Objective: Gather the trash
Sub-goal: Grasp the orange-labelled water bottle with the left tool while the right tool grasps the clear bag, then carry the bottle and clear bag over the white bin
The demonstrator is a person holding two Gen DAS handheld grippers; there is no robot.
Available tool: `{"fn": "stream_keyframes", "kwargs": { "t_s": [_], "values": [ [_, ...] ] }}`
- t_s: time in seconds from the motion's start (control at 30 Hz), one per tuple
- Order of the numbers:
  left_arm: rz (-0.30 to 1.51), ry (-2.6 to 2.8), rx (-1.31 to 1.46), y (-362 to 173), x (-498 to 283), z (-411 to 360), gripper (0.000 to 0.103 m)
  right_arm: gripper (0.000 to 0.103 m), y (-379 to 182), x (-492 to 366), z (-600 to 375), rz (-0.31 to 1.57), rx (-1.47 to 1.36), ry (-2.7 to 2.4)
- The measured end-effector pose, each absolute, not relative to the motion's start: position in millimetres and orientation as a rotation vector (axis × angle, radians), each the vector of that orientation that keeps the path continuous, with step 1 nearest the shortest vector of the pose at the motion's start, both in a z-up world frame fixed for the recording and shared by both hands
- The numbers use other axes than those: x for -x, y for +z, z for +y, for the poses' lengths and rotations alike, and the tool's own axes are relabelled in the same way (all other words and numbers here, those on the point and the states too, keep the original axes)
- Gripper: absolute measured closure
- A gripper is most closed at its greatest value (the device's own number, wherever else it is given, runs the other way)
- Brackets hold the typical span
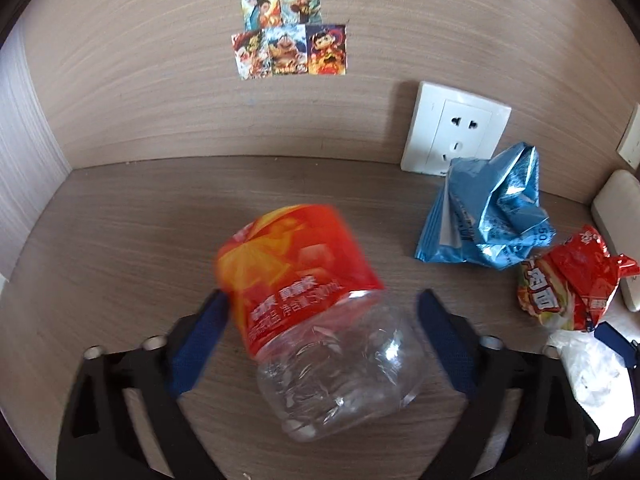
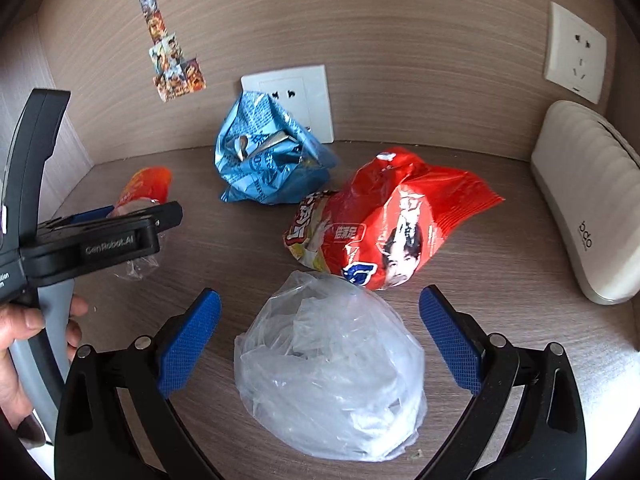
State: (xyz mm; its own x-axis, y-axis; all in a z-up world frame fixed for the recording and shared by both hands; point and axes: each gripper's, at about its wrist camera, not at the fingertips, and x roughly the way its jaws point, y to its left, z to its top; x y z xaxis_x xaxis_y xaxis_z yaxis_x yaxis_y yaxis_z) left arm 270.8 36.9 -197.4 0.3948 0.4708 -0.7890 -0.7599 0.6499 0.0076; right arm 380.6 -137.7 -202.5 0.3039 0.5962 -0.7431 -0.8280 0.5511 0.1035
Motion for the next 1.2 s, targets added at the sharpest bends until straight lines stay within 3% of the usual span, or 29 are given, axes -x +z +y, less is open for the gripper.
{"fn": "stream_keyframes", "kwargs": {
  "t_s": [0.03, 0.17, 0.27, 1.2],
  "values": [
    [0.848, 0.806, 0.375, -197.6, -270.8, 36.0, 0.018, 0.006, -203.6, -380.6, -136.9, 0.832, 0.329, 0.971],
    [0.86, 0.77, 0.313, -198.4, -271.8, 27.7, 0.021, 0.039, -208.0, -382.0, -134.1, 0.865, 0.335, 0.988],
    [0.866, 0.733, 0.298, -197.7, -267.9, 22.8, 0.023, 0.047, -207.5, -378.9, -134.3, 0.866, 0.339, 1.0],
    [0.696, 0.159, 0.046, -125.7, -145.5, -18.1, 0.025, 0.05, -132.5, -225.9, -166.1, 0.716, 0.101, 0.646]
  ]
}}
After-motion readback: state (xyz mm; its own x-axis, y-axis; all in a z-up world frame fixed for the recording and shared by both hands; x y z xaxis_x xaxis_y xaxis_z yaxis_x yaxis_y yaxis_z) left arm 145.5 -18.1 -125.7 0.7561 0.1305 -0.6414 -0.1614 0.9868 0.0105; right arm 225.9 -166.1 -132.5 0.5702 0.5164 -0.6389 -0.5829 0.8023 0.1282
